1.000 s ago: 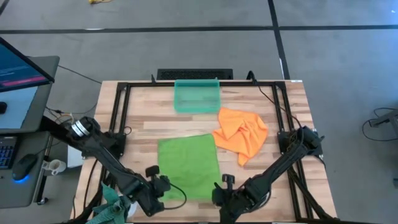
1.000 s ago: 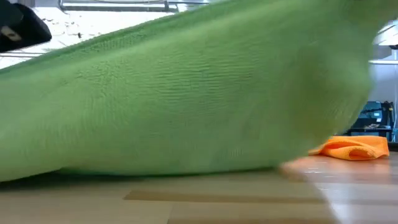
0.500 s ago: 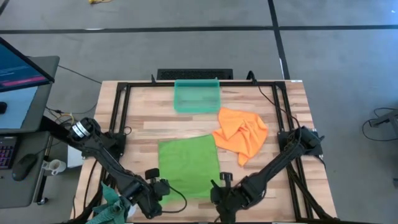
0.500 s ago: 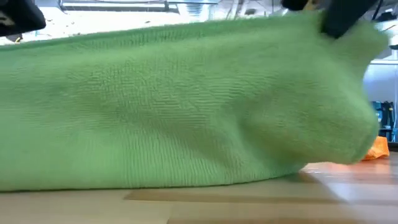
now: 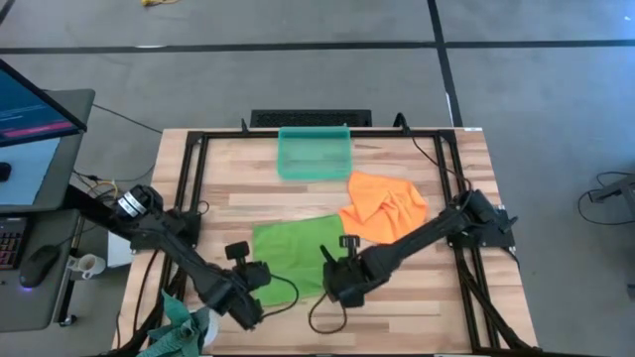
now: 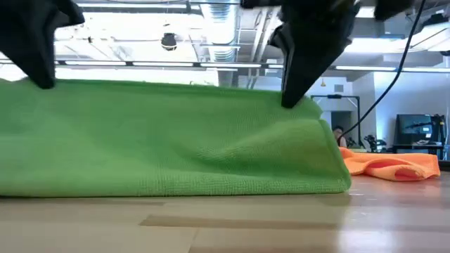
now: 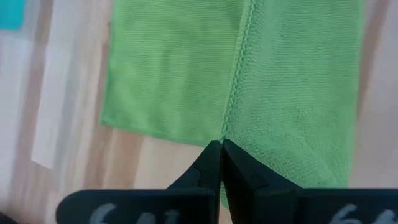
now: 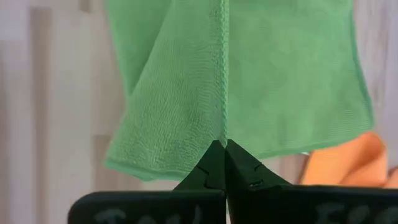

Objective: Roll microfiber towels into tight, uniform cylinder then place into a basket
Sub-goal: Fold the green towel

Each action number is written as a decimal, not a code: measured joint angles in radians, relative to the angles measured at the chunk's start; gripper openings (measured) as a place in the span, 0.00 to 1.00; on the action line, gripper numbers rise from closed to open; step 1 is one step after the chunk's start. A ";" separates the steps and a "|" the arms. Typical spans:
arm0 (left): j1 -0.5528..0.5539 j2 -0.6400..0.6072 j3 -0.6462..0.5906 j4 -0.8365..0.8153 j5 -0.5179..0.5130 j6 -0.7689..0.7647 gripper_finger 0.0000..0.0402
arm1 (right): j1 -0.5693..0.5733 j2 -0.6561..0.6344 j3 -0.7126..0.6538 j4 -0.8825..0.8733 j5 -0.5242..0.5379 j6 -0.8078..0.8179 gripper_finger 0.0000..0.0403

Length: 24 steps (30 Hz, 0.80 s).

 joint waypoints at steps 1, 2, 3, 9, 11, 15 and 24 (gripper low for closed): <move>0.012 0.000 0.000 -0.001 -0.007 0.016 0.00 | -0.012 0.000 -0.001 -0.008 0.000 -0.020 0.02; 0.023 0.000 0.000 -0.002 -0.013 0.027 0.00 | -0.022 0.000 -0.001 -0.014 -0.001 -0.047 0.02; 0.034 0.000 0.000 -0.004 -0.013 0.033 0.00 | -0.032 0.000 -0.001 -0.015 -0.001 -0.081 0.02; 0.074 0.006 -0.023 -0.026 -0.034 0.036 0.00 | -0.070 0.000 -0.001 -0.018 0.086 -0.237 0.03; 0.083 0.008 -0.044 -0.029 -0.039 0.028 0.00 | -0.081 0.000 -0.001 -0.017 0.103 -0.277 0.03; 0.095 0.008 -0.079 -0.031 -0.048 0.000 0.00 | -0.099 0.008 -0.001 0.007 0.106 -0.332 0.03; 0.124 0.008 -0.134 -0.005 -0.113 -0.012 0.00 | -0.136 0.049 -0.004 0.005 0.160 -0.351 0.03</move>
